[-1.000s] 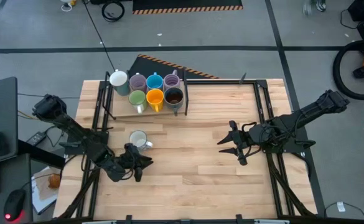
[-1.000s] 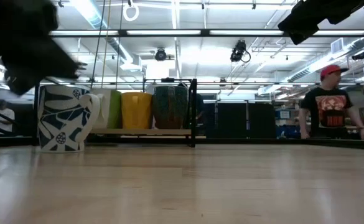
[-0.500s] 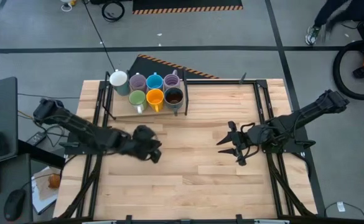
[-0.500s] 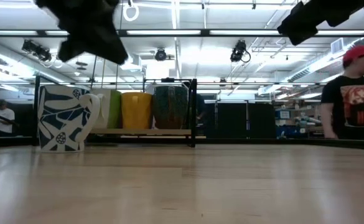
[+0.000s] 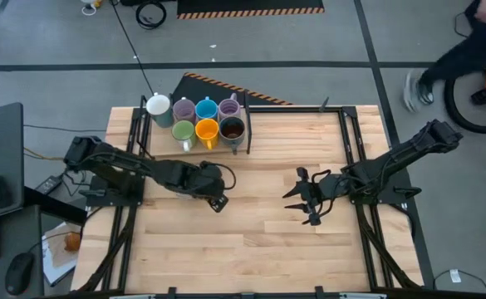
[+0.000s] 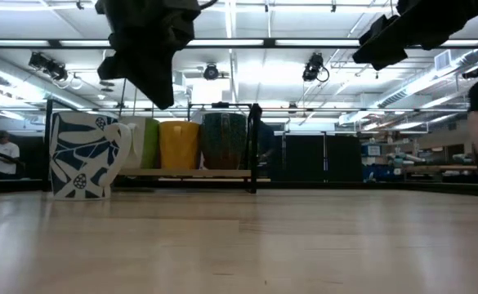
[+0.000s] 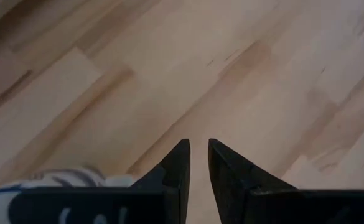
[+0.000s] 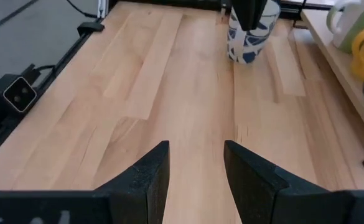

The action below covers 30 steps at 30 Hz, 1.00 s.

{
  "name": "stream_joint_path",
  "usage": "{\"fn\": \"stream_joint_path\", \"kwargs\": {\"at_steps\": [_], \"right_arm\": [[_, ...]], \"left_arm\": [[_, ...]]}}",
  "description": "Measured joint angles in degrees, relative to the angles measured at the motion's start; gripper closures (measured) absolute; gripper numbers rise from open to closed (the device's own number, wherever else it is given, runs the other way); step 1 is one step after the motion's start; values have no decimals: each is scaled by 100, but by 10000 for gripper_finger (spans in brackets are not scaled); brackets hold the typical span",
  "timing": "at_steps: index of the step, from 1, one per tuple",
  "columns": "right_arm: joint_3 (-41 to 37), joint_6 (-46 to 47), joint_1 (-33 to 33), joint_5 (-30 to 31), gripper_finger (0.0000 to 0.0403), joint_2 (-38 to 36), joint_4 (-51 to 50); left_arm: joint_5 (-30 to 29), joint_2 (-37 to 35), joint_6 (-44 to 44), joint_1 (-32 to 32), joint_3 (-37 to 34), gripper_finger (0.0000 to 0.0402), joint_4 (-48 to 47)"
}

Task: Place coffee mugs
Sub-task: Put the blue patterned mug on the shelf

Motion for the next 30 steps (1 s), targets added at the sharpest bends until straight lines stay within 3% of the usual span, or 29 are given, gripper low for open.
{"fn": "stream_joint_path", "kwargs": {"at_steps": [7, 14, 19, 30], "right_arm": [[0, -42, 0, -11, 245, 289, 522], [0, 154, 51, -69, 245, 360, 643], [0, 123, 127, -74, 245, 356, 680], [0, 106, 125, -63, 245, 354, 643]], "left_arm": [[363, 627, 199, 182, 823, 340, -1470], [586, 1361, 687, 348, 1491, 340, -2126], [473, 1643, 898, 426, 1628, 340, -2417], [1043, 1817, 790, 326, 1625, 340, -2840]]}}
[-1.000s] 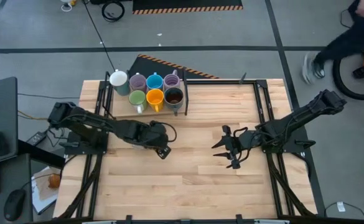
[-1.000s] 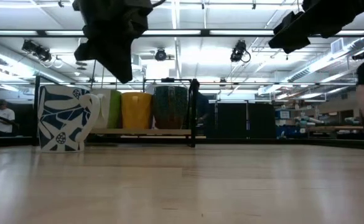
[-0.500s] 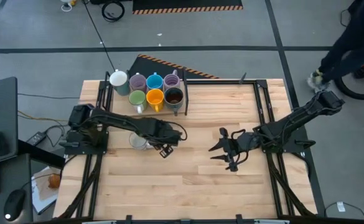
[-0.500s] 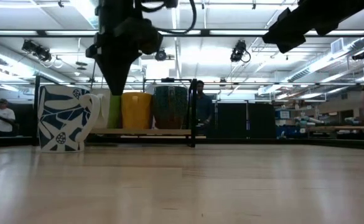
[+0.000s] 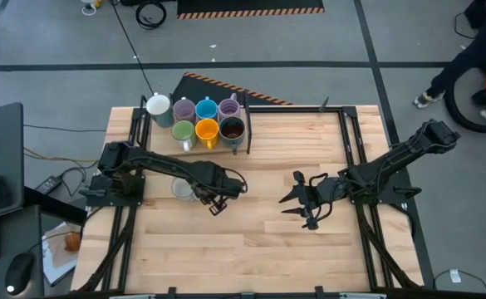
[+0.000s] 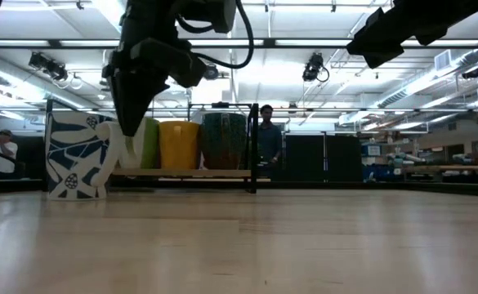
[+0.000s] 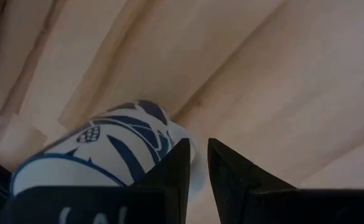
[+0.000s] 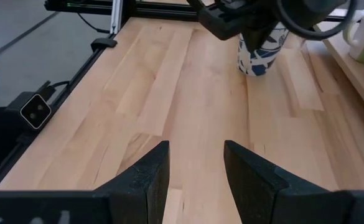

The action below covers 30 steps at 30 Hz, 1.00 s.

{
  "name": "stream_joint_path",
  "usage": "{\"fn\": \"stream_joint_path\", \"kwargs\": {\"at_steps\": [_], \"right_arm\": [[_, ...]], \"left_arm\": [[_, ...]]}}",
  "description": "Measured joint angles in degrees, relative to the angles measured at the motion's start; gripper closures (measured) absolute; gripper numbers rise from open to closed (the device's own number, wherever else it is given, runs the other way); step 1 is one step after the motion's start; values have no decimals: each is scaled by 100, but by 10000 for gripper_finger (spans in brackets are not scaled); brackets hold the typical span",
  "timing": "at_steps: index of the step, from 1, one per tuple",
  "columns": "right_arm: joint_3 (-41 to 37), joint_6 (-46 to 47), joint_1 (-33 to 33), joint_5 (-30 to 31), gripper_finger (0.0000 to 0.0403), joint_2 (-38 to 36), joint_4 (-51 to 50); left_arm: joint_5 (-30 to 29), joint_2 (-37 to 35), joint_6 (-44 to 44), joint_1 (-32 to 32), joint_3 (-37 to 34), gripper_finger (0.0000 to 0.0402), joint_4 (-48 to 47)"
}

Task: Place coffee mugs
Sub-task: Put the blue patterned mug on the shelf

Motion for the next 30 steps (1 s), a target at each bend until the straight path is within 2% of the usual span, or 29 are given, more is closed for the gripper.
{"fn": "stream_joint_path", "kwargs": {"at_steps": [11, 27, 30], "right_arm": [[0, 2, 0, -90, 245, -2, -2], [0, -483, 31, -162, 245, -2, -7], [0, -679, 2, -162, 245, -2, 10]], "left_arm": [[404, 0, -328, -500, 0, 340, -130], [446, 0, -2080, -1586, -3, 352, -353], [44, -1, -2275, -1815, 148, 352, -169]]}}
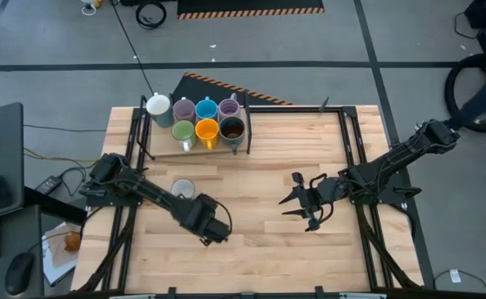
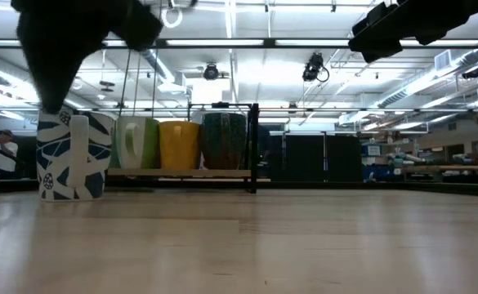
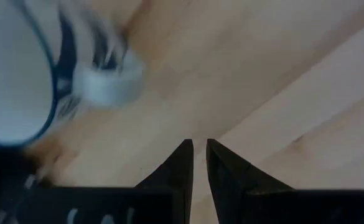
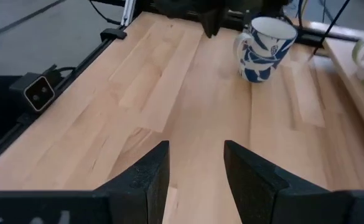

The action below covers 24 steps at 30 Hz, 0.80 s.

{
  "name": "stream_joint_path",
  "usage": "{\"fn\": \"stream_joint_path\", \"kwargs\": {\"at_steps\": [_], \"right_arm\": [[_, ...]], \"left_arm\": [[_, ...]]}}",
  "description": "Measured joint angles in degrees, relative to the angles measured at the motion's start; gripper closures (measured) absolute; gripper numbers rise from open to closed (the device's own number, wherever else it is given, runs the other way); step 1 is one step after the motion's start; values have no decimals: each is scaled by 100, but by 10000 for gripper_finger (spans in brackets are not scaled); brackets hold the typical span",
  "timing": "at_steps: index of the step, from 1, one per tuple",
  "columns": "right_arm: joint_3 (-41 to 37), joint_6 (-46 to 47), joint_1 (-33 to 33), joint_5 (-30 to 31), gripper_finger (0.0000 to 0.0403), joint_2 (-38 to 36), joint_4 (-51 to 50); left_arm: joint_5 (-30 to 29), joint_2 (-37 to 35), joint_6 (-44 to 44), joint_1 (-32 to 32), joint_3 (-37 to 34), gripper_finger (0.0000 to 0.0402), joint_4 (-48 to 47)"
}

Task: Place coffee mugs
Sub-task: Put the blue patterned mug on the shelf

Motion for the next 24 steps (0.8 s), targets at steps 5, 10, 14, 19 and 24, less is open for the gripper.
{"fn": "stream_joint_path", "kwargs": {"at_steps": [5, 10, 14, 19, 24], "right_arm": [[0, -413, -88, -2, 245, -2, 324], [0, -728, -107, -4, 245, -2, 554], [0, -895, -107, -7, 245, -4, 586], [0, -971, -107, -7, 245, -4, 618], [0, -967, -107, -9, 245, -4, 621]], "left_arm": [[-1161, -5, -249, -192, 64, 352, 192], [-1743, -5, -226, -72, -34, 352, 177], [-1841, 108, 42, 47, -48, 352, 211], [-1546, 463, 231, 140, -50, 352, -52], [-1480, 662, 228, 91, -50, 352, -397]]}}
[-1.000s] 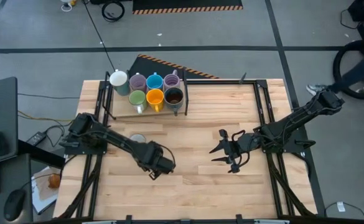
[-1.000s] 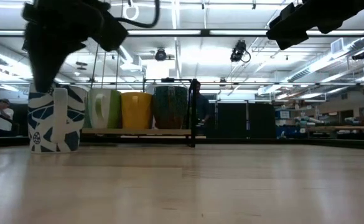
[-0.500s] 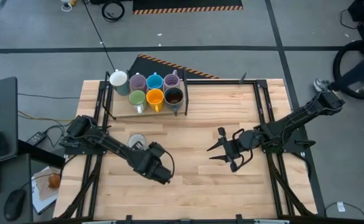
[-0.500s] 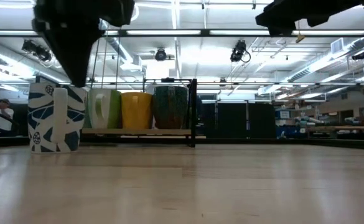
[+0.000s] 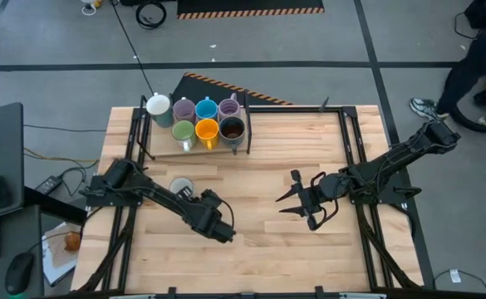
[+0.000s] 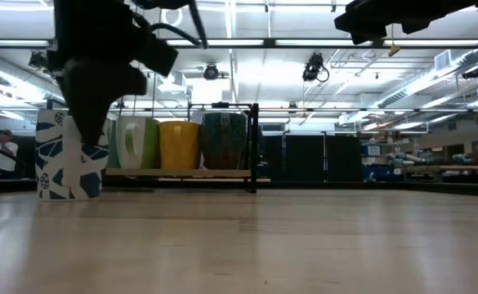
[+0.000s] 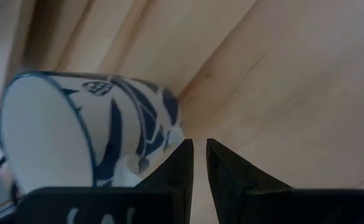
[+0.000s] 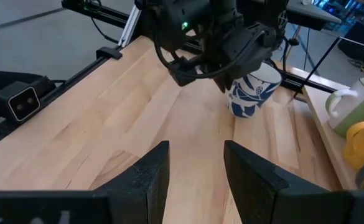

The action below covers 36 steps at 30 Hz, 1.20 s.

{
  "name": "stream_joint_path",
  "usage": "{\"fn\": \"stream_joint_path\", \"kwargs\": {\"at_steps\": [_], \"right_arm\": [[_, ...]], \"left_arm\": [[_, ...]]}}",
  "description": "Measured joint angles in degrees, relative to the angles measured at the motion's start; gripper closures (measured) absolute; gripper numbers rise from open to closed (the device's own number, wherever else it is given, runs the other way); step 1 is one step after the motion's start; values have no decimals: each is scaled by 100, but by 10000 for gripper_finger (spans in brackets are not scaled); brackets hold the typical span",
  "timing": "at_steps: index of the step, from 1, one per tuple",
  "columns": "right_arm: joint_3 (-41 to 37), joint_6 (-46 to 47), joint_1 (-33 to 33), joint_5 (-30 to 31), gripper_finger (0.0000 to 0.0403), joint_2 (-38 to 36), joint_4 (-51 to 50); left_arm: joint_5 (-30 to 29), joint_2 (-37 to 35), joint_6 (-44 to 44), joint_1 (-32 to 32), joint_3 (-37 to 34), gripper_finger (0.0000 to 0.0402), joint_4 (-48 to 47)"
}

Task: Place coffee mugs
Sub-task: Put the blue patterned mug on the shelf

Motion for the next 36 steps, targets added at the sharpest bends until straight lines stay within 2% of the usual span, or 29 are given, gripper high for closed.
{"fn": "stream_joint_path", "kwargs": {"at_steps": [9, 14, 16, 20, 31, 34, 36], "right_arm": [[0, 38, 0, -1, 245, 0, 4], [0, 60, 0, -2, 245, 0, 0], [0, 62, 0, 0, 245, 0, 2], [0, 62, 0, -2, 245, 1, -8], [0, 43, 0, -2, 245, 2, 8], [0, 7, 0, -2, 245, 2, 23], [0, -34, 0, -22, 245, 2, 45]], "left_arm": [[343, 52, -500, -325, 2, 352, -872], [527, 52, -937, -569, 26, 352, -885], [373, 52, -1183, -751, 155, 352, -821], [-323, 16, -1796, -1292, 327, 353, -521], [-844, -96, -4288, -2545, 301, 391, -702], [-1181, -90, -5294, -2860, 299, 373, -1067], [-1274, -93, -5584, -3000, 233, 349, -1053]]}}
